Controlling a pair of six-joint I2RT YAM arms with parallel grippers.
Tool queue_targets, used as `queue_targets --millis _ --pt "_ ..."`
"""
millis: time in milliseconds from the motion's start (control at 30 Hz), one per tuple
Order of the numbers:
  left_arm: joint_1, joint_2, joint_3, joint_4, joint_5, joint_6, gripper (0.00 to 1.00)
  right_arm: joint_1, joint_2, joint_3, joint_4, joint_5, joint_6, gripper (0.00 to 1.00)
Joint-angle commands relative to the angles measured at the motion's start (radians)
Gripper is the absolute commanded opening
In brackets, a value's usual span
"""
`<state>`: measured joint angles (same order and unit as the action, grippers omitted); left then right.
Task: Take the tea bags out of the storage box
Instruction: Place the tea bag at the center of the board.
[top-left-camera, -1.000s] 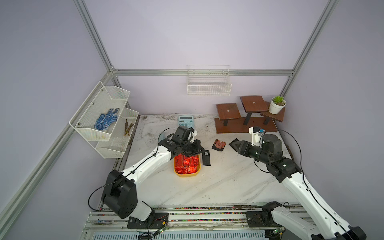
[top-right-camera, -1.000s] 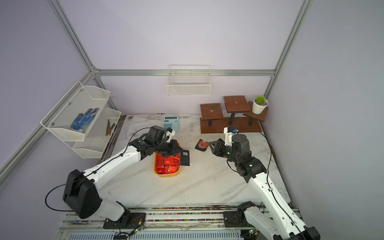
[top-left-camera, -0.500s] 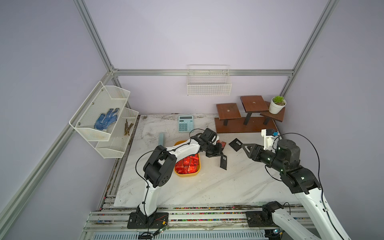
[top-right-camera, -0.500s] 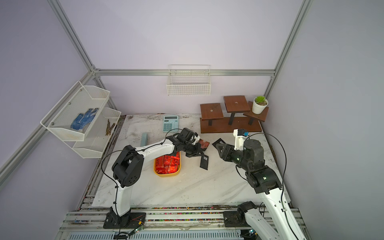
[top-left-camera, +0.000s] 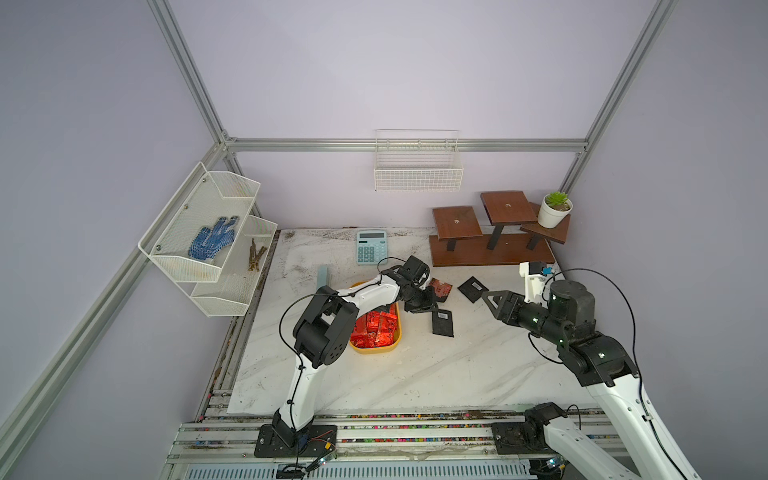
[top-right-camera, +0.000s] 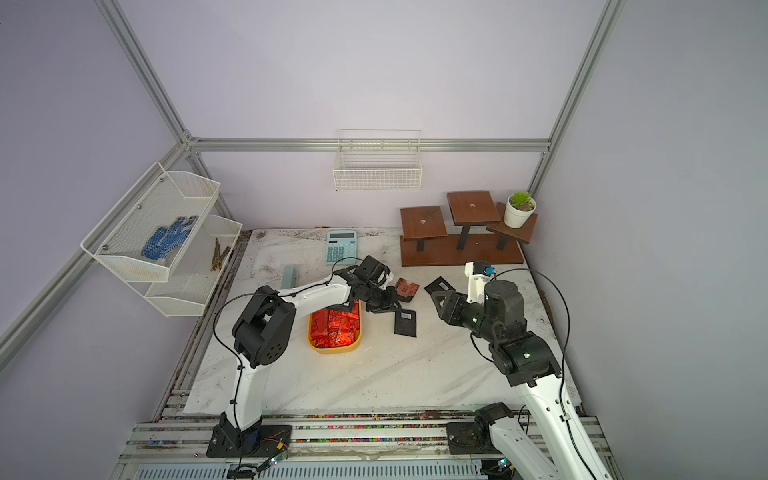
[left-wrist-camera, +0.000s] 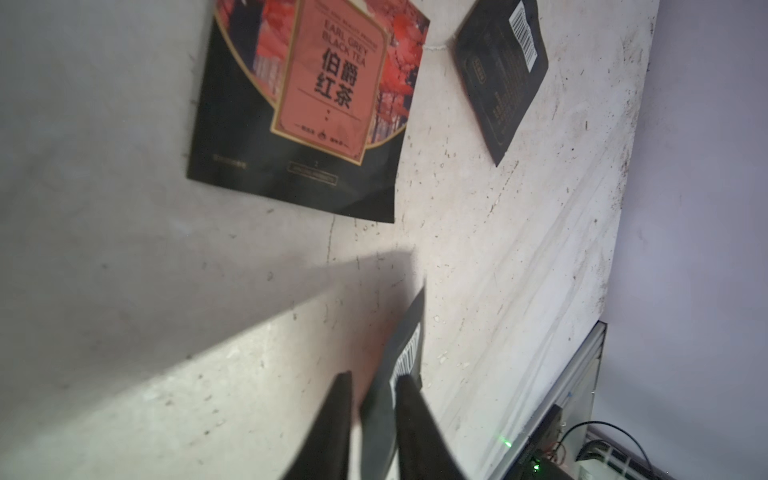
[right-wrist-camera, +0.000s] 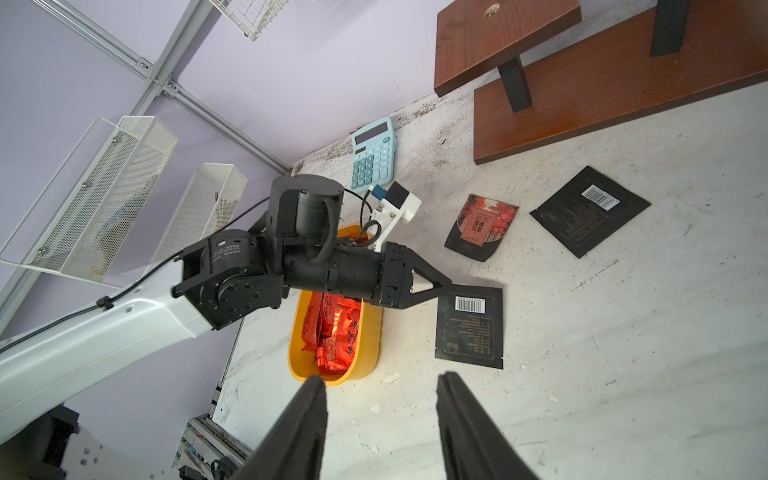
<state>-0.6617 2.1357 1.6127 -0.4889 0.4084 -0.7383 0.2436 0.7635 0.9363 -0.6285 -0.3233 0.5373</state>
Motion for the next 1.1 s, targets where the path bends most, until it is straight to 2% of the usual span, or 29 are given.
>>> queue_targets --millis 0,67,267,433,633,767,933,1067 --pt "0.012 -0.007 0.056 -0.035 -0.031 0.053 0.54 -0.006 0.000 -0.022 0.017 -0.024 0.002 0.51" --pt "0.014 -0.016 0.069 -0.048 -0.032 0.062 0.56 -0.006 0.002 -0.030 0.029 -0.034 0.009 0.53" --pt "0.021 -0.105 0.065 -0.068 -0.043 0.071 0.56 -0.004 0.024 -0.062 0.084 -0.070 0.024 0.54" --pt "0.057 -0.236 -0.009 -0.109 -0.083 0.094 0.56 -0.003 0.079 -0.090 0.159 -0.147 0.059 0.53" --pt "0.152 -0.426 -0.181 -0.144 -0.124 0.111 0.58 0.032 0.141 -0.118 0.265 -0.170 0.113 0.52" --pt "0.228 -0.522 -0.284 -0.164 -0.141 0.120 0.61 0.110 0.201 -0.110 0.314 -0.132 0.126 0.51" --pt "0.332 -0.589 -0.407 -0.152 -0.138 0.106 0.64 0.220 0.298 -0.084 0.365 -0.082 0.134 0.51" --pt "0.391 -0.603 -0.482 -0.097 -0.082 0.105 0.66 0.270 0.362 -0.067 0.399 -0.076 0.144 0.50"
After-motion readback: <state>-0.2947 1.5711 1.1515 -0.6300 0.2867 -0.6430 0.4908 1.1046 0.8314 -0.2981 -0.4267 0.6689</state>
